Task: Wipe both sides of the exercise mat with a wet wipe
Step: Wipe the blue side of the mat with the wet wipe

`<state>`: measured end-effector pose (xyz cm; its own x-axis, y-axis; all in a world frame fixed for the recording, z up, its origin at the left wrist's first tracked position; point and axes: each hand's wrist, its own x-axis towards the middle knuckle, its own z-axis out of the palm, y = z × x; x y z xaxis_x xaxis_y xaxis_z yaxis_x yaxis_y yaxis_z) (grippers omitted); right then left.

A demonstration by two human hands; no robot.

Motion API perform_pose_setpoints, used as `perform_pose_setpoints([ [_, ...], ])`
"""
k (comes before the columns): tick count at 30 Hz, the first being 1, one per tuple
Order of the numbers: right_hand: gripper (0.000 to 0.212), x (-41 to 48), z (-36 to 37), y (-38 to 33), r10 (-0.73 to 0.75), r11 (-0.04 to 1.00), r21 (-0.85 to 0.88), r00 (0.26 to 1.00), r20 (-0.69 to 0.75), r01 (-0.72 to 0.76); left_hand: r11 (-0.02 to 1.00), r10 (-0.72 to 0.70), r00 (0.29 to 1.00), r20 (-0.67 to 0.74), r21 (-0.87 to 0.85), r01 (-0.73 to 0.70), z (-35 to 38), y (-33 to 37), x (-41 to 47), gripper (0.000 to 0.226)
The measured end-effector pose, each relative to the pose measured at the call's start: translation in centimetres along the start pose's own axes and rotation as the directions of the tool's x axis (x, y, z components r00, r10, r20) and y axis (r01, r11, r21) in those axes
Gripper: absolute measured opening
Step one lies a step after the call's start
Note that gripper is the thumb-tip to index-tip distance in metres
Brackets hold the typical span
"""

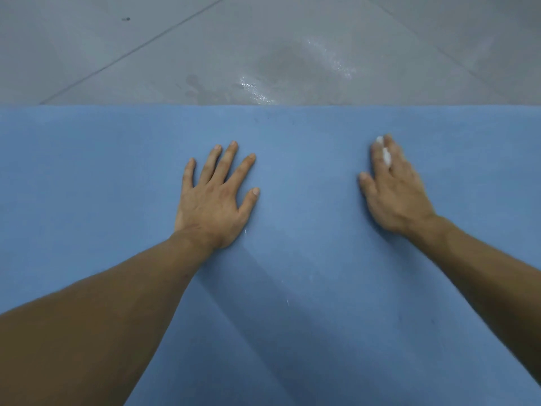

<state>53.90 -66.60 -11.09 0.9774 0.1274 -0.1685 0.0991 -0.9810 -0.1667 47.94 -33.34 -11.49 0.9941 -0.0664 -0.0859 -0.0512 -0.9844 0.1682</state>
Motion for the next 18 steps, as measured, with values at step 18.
perform_pose_setpoints([
  [18, 0.067, -11.9, 3.0, -7.4, -0.679, 0.716, -0.115, 0.725, 0.114, 0.689, 1.0, 0.004, 1.0, -0.01, -0.005, -0.004, 0.0, 0.0, 0.0, 0.066],
])
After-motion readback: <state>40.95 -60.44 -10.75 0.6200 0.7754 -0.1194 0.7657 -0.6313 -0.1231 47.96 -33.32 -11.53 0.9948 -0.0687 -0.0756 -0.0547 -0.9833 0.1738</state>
